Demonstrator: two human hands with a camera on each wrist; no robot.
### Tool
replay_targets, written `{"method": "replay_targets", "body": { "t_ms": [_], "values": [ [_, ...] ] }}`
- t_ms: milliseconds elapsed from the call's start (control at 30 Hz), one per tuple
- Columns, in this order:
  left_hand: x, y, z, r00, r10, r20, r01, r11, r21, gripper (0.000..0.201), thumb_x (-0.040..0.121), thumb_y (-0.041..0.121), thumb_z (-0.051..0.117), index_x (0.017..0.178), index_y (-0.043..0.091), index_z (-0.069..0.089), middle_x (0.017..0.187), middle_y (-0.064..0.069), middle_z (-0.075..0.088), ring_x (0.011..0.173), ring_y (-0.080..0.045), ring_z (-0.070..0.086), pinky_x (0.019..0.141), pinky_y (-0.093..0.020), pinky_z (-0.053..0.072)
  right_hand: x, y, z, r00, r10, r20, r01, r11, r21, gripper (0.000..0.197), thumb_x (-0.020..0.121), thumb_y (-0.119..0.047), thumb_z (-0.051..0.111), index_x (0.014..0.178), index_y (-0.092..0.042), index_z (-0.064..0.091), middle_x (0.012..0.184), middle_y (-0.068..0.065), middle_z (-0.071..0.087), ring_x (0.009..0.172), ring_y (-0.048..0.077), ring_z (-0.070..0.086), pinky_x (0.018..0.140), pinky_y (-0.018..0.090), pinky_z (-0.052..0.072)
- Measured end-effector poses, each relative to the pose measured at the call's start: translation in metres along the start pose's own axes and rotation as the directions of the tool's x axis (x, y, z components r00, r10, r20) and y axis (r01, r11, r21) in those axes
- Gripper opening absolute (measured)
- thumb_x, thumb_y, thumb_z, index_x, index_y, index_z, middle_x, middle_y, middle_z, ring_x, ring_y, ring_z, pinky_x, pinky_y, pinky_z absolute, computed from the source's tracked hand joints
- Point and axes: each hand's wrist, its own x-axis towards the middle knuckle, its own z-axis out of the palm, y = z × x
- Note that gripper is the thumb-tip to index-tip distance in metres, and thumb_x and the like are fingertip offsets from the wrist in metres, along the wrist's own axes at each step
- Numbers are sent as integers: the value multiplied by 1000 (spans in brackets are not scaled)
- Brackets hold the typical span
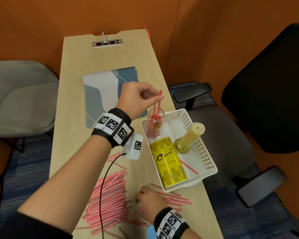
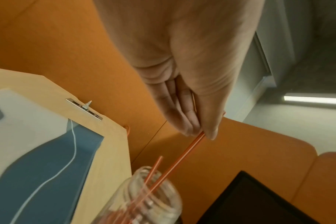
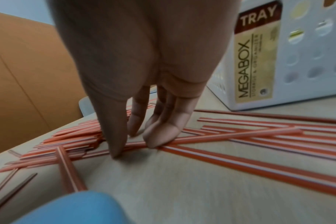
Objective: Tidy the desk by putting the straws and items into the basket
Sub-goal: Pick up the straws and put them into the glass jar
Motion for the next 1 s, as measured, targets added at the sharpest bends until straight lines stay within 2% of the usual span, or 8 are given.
{"method": "replay_targets", "body": {
  "t_ms": [167, 267, 400, 533, 667, 800, 900, 1000],
  "values": [
    [-18, -28, 6, 993, -94, 70, 89, 994, 70, 19, 74, 21, 86, 90, 15, 77, 74, 4, 73, 68, -8, 69, 71, -23, 58, 8, 7, 3, 998, -6, -55, 6, 1000, 5, 17, 87, -18, 64, 102, -18, 73, 112, 6, 54, 104, 29, 58, 85, 38, 50],
    [-43, -45, -4, 989, -150, 6, 149, 986, 75, 20, 74, 16, 86, 92, 13, 76, 72, 1, 72, 64, -7, 66, 68, -17, 55, 8, 6, 3, 996, -48, -80, 42, 996, -79, 18, 89, -17, 58, 97, -16, 74, 107, 7, 57, 99, 30, 59, 81, 39, 53],
    [-99, -79, -23, 960, -275, -52, 280, 949, 148, 16, 75, 11, 82, 88, 16, 76, 71, 0, 71, 63, -9, 64, 70, -18, 55, 6, 1, 6, 993, -80, -86, 61, 977, -204, 21, 91, -12, 51, 99, -8, 71, 104, 11, 58, 94, 34, 61, 76, 41, 52],
    [-178, -123, -30, 860, -504, 80, 439, 810, 389, 17, 73, 20, 85, 83, 26, 74, 73, 13, 66, 66, -6, 62, 68, -23, 55, 3, -3, 4, 994, -71, -84, 49, 970, -238, 21, 93, -11, 49, 99, -8, 68, 102, 11, 63, 95, 31, 61, 74, 38, 49],
    [-241, -148, -31, 739, -656, 156, 480, 674, 561, 29, 73, 28, 85, 98, 23, 73, 95, 8, 68, 84, -9, 62, 78, -20, 50, -1, -6, -10, 995, -26, -100, 11, 989, -147, 18, 91, -8, 50, 99, -15, 65, 97, 7, 68, 89, 29, 63, 82, 39, 54],
    [-264, -156, -30, 762, -636, 119, 481, 680, 554, 28, 75, 32, 84, 100, 23, 75, 100, 4, 69, 85, -10, 62, 82, -23, 52, -2, -9, -22, 988, -4, -155, -11, 995, -94, 28, 92, -9, 51, 116, -21, 62, 102, 6, 68, 95, 25, 63, 83, 32, 51],
    [-267, -157, -28, 788, -608, 101, 470, 698, 540, 19, 80, 30, 80, 98, 22, 77, 99, 5, 71, 83, -10, 62, 81, -21, 51, -2, -12, -27, 985, 11, -170, -27, 995, -93, 29, 92, -12, 51, 114, -19, 68, 107, 7, 69, 101, 24, 63, 87, 28, 48],
    [-267, -159, -27, 812, -576, 91, 442, 709, 549, 16, 87, 30, 73, 99, 21, 77, 102, 3, 73, 87, -13, 64, 79, -20, 48, -5, -15, -36, 979, 34, -200, -47, 997, -60, 25, 91, -13, 57, 111, -17, 72, 100, 6, 71, 94, 20, 66, 85, 26, 50]
  ]
}}
